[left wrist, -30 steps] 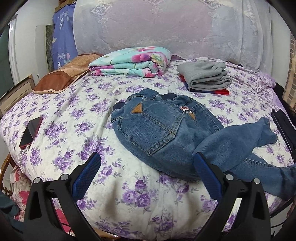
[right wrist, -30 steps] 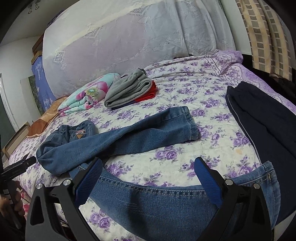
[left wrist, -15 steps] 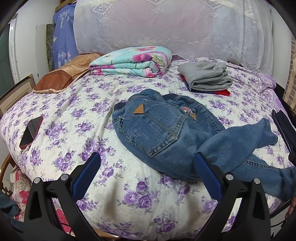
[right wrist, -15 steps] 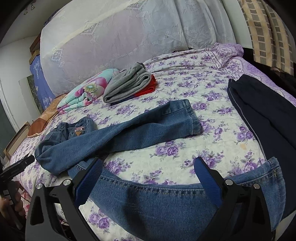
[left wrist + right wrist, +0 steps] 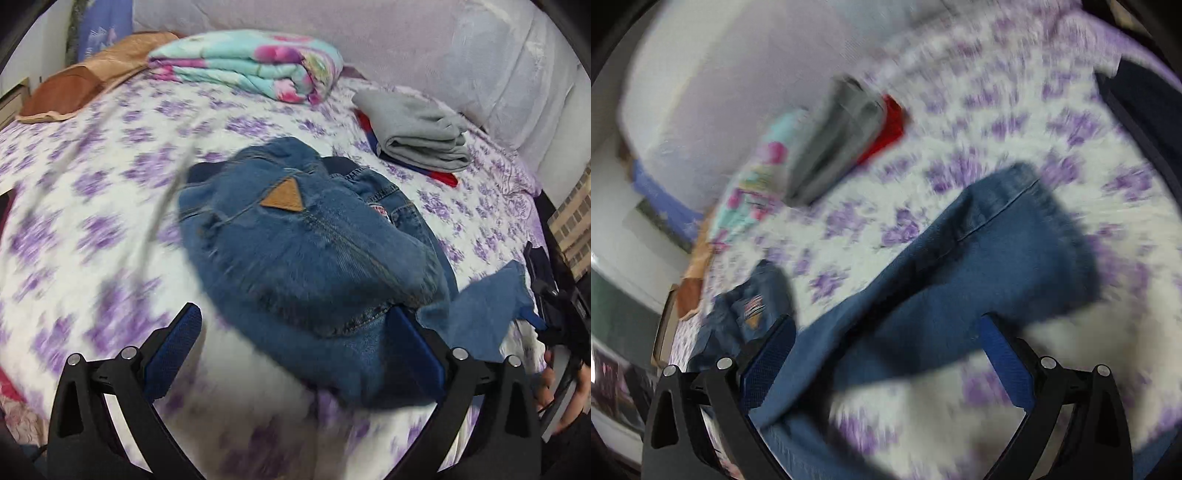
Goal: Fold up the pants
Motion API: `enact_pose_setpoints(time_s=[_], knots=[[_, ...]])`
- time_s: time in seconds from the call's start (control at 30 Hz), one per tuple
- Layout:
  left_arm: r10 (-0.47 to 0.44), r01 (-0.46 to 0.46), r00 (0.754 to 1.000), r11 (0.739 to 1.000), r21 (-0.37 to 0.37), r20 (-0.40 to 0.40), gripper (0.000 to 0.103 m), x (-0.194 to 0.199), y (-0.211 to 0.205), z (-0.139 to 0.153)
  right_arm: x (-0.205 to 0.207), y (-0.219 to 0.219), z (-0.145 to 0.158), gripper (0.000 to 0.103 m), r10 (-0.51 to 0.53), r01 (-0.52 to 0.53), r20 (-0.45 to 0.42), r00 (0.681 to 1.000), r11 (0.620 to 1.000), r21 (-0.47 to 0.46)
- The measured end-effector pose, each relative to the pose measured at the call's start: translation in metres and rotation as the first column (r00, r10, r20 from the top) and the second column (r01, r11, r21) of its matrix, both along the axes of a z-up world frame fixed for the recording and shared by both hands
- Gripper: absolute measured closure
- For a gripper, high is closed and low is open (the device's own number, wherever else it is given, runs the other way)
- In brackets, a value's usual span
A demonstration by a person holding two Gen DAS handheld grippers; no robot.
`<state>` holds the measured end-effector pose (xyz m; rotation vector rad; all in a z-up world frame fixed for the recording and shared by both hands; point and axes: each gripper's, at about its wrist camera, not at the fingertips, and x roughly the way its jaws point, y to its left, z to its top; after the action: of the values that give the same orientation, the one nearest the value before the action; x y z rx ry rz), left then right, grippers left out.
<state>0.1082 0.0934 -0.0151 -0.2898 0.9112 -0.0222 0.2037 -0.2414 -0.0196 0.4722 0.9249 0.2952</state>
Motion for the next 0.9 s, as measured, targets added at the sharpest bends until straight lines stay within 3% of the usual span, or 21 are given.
enact_pose_setpoints(time_s=[0.07,0.1,0.13,0.17,0.23,0.3,0.37,0.4,0.47,0.53,0.57,0.6,0.63,0.7,0.73,0.77,0.87,0.9], knots=[[-0.002,0.002,1.000,1.000,-0.020,-0.020,0.004,0.015,-0.004,-0.008,0.024,0.011,-0.010,0.004,0.017,-0.018,-0.044,0.999,1.000,-0.019],[-0.003,0.002,1.000,1.000,-0.024,-0.015,0.004,0.019,-0.005,-0.009,0.030,0.015,-0.012,0.026,0.032,-0.033,-0.036,0.999,0.999,-0.030],[-0.010,0.010,1.000,1.000,-0.007,0.008,0.004,0.022,-0.008,-0.009,0.033,0.016,-0.011,0.070,0.040,-0.040,-0.003,0.999,0.998,-0.049],[-0.019,0.019,1.000,1.000,-0.009,0.017,0.006,0.021,-0.009,-0.007,0.035,0.014,-0.009,0.092,0.071,-0.071,0.015,0.997,0.997,-0.005],[-0.041,0.043,0.998,0.998,-0.045,0.041,0.023,0.015,-0.006,-0.003,0.024,0.005,0.006,0.097,0.137,-0.148,0.093,0.986,0.981,0.126],[-0.057,0.060,0.997,0.996,-0.065,0.052,0.037,0.006,-0.005,0.003,-0.003,0.000,0.034,0.097,0.170,-0.201,0.208,0.963,0.970,0.137],[-0.085,0.089,0.995,0.993,-0.082,0.055,0.048,-0.005,-0.005,0.009,-0.056,-0.008,0.066,0.097,0.242,-0.317,0.323,0.915,0.926,0.204],[-0.101,0.105,0.993,0.991,-0.081,0.056,0.049,-0.012,-0.004,0.012,-0.076,-0.011,0.076,0.097,0.273,-0.362,0.359,0.893,0.908,0.210],[-0.118,0.121,0.991,0.991,-0.052,0.066,0.049,-0.026,-0.002,0.022,-0.138,-0.018,0.097,0.097,0.387,-0.505,0.445,0.807,0.844,0.182],[-0.117,0.118,0.989,0.993,-0.014,0.090,0.041,-0.040,0.004,0.035,-0.195,-0.024,0.104,0.094,0.527,-0.637,0.457,0.717,0.761,0.121],[-0.105,0.104,0.988,0.995,0.009,0.111,0.031,-0.048,0.008,0.044,-0.217,-0.024,0.099,0.092,0.597,-0.687,0.424,0.681,0.721,0.090],[-0.091,0.089,0.987,0.996,0.025,0.132,0.024,-0.053,0.012,0.053,-0.229,-0.025,0.094,0.085,0.634,-0.707,0.388,0.669,0.704,0.068],[-0.079,0.074,0.985,0.996,0.040,0.153,0.022,-0.055,0.014,0.062,-0.245,-0.024,0.080,0.056,0.689,-0.732,0.310,0.656,0.680,0.037],[-0.082,0.072,0.980,0.995,0.062,0.183,0.018,-0.053,0.012,0.078,-0.264,-0.027,0.065,0.022,0.701,-0.705,0.207,0.682,0.706,-0.068],[-0.091,0.076,0.977,0.994,0.080,0.194,0.017,-0.047,0.007,0.086,-0.268,-0.036,0.060,0.020,0.662,-0.645,0.170,0.730,0.750,-0.147],[-0.102,0.086,0.975,0.992,0.090,0.199,0.016,-0.040,0.001,0.092,-0.268,-0.046,0.059,0.020,0.627,-0.605,0.162,0.762,0.779,-0.169],[-0.177,0.154,0.966,0.979,0.133,0.188,0.012,-0.009,-0.027,0.101,-0.267,-0.097,0.068,0.010,0.447,-0.417,0.206,0.870,0.892,-0.176],[-0.200,0.172,0.963,0.972,0.163,0.179,0.009,0.002,-0.037,0.101,-0.269,-0.111,0.070,0.003,0.393,-0.358,0.225,0.892,0.916,-0.179]])
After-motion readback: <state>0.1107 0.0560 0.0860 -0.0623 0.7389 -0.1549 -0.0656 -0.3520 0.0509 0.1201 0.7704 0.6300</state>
